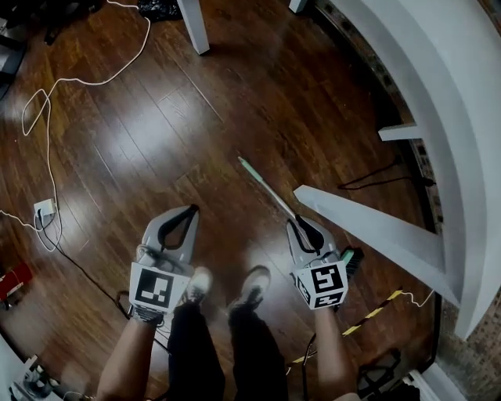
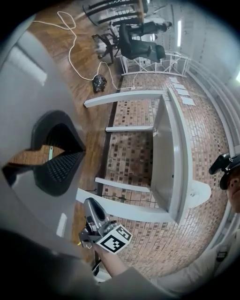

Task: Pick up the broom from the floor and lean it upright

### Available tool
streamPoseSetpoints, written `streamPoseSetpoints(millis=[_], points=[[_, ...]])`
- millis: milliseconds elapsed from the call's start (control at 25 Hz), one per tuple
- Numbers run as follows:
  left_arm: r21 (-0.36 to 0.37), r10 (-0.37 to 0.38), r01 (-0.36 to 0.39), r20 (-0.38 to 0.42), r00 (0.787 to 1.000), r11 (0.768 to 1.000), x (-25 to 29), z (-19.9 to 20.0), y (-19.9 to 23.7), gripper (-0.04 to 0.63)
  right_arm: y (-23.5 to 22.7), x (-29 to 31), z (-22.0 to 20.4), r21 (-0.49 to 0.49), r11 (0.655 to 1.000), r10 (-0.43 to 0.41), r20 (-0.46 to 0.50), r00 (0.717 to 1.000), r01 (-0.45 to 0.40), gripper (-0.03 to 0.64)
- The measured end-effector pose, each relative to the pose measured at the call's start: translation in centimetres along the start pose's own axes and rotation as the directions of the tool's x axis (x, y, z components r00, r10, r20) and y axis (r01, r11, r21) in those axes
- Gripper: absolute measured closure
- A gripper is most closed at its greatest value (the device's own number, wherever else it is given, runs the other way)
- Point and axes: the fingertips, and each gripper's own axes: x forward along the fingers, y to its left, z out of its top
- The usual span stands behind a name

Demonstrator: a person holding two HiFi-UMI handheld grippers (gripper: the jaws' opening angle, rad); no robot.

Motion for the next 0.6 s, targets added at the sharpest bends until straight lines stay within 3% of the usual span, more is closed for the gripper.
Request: streamPoseSetpoints(millis=[280,600], points=[[-0.020,0.000,-0.001,-0.051,0.999,1.000,3.5,-9.6,-1.0,0.594,-1.0,6.7,-7.8,-0.007,0.996,0.087,-0.111,0.990,-0.088,0.492],[-0.046,-0.039,0.035,-0.088,0.995,0.998,6.9,-19.5,-2.0,0.594,-3.6,14.0,-16.8,-0.090,0.993,0.056,-0.257,0.965,-0.081,0.476]])
